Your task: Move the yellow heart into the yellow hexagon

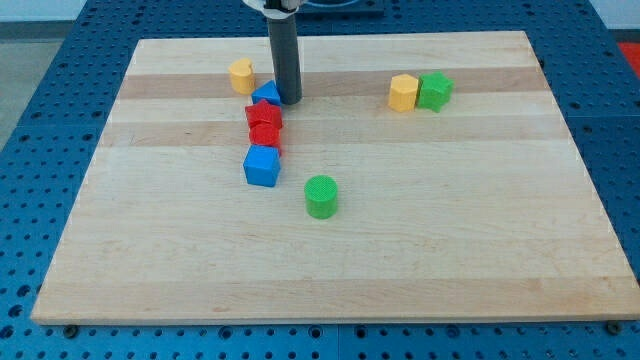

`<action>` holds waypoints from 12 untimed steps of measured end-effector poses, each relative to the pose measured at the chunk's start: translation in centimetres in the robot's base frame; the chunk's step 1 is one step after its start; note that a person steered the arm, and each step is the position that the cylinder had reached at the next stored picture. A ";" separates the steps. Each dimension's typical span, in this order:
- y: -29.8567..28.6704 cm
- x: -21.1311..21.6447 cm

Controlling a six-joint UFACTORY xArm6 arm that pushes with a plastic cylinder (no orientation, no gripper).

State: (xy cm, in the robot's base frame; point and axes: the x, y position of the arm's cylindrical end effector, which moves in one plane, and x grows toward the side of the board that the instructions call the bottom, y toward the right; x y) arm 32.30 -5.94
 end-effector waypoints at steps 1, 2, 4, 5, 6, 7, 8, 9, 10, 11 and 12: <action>0.0 0.0; 0.0 0.0; 0.6 0.0; 1.3 0.0; 1.5 0.0; 1.9 -0.2; 5.2 -3.8; 6.8 -8.0; -0.5 -10.3; -8.6 -10.4; -14.1 -10.1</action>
State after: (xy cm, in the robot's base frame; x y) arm 22.16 -19.99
